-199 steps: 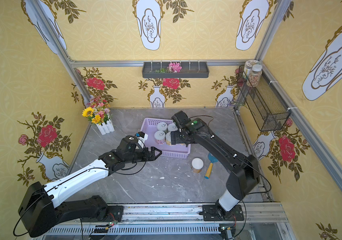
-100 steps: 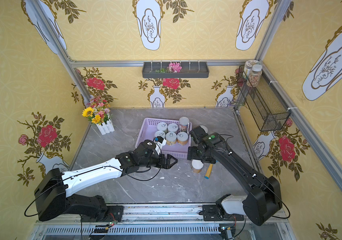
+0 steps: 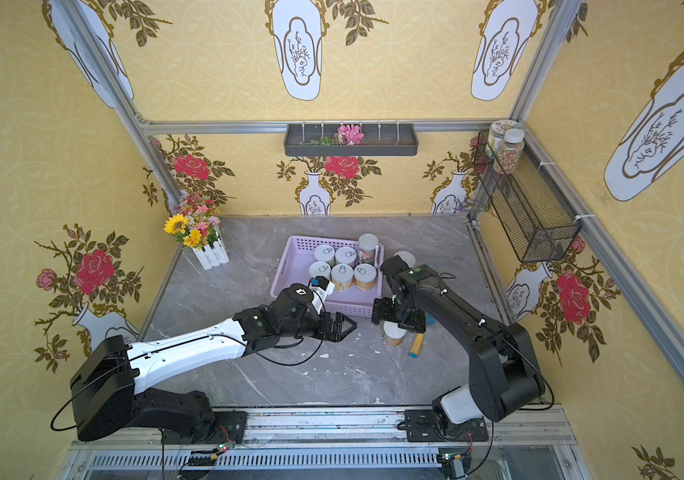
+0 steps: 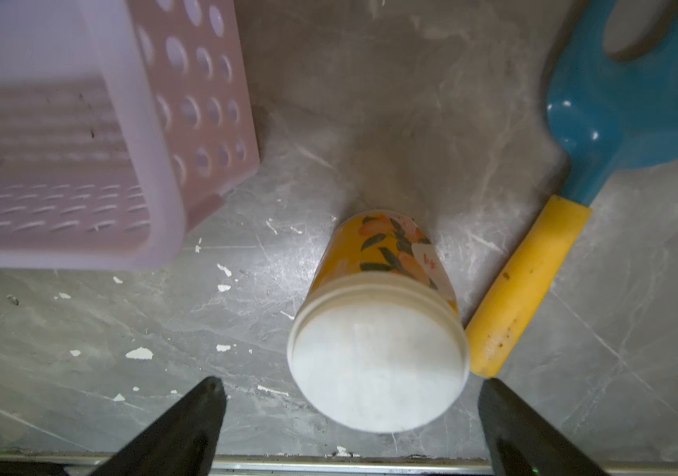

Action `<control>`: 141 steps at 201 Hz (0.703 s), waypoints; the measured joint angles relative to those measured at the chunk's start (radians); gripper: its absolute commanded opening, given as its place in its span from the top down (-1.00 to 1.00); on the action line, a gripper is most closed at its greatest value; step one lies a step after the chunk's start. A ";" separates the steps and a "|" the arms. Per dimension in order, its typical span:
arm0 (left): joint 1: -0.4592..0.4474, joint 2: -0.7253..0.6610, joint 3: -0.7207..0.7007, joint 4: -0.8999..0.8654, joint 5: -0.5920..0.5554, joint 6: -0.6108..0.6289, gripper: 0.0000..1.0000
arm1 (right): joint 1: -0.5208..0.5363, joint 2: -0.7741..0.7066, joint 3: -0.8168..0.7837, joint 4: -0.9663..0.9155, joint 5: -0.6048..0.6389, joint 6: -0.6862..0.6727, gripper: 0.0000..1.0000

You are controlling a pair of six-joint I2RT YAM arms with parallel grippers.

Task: Put the canned food in the basket
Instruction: Pick up the canned food from the center of the board.

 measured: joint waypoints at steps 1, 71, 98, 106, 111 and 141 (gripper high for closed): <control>0.000 0.000 0.000 0.001 0.001 0.000 -1.00 | 0.000 0.001 0.000 0.001 0.000 -0.001 -0.88; -0.016 0.027 0.010 0.035 0.031 0.008 -1.00 | -0.020 0.046 -0.001 0.021 0.001 -0.018 -0.66; -0.018 0.051 0.030 0.035 0.032 0.010 -1.00 | -0.024 0.050 -0.003 0.020 0.005 -0.024 -0.61; -0.018 0.056 0.036 0.034 0.033 0.011 -1.00 | -0.025 0.054 -0.004 0.021 0.005 -0.024 -0.60; -0.018 0.059 0.039 0.034 0.033 0.012 -1.00 | -0.025 0.057 -0.004 0.021 0.005 -0.024 -0.59; -0.018 0.075 0.055 0.029 0.035 0.021 -1.00 | -0.025 0.066 -0.005 0.020 0.013 -0.024 -0.50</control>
